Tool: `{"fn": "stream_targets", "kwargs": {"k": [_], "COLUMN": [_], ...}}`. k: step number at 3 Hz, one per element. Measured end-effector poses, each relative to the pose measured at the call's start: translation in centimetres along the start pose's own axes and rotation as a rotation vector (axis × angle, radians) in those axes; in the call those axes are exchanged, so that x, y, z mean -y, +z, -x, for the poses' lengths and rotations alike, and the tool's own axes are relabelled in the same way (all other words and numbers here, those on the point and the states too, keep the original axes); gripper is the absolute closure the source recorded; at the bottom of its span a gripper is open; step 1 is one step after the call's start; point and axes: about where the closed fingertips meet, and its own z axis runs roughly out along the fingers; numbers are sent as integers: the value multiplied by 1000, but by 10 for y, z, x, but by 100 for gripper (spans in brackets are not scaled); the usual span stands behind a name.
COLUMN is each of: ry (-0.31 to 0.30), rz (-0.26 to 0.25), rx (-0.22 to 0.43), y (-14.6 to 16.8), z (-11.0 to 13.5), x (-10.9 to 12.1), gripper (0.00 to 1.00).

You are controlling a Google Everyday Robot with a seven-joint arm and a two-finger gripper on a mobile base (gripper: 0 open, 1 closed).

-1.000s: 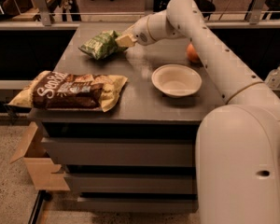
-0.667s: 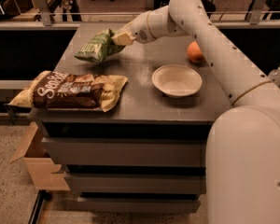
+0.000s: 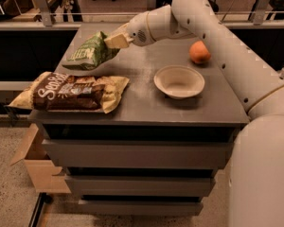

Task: Move green jalapeno chip bag near brown chip bag

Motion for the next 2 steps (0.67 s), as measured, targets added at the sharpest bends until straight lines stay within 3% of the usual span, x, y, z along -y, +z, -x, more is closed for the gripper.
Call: {"fn": "stream_targets", "kwargs": {"k": [2], "ry": [108], "rz": [22], "rx": [38], "y": [9], "z": [-4], "x": [-43], "gripper": [100]}}
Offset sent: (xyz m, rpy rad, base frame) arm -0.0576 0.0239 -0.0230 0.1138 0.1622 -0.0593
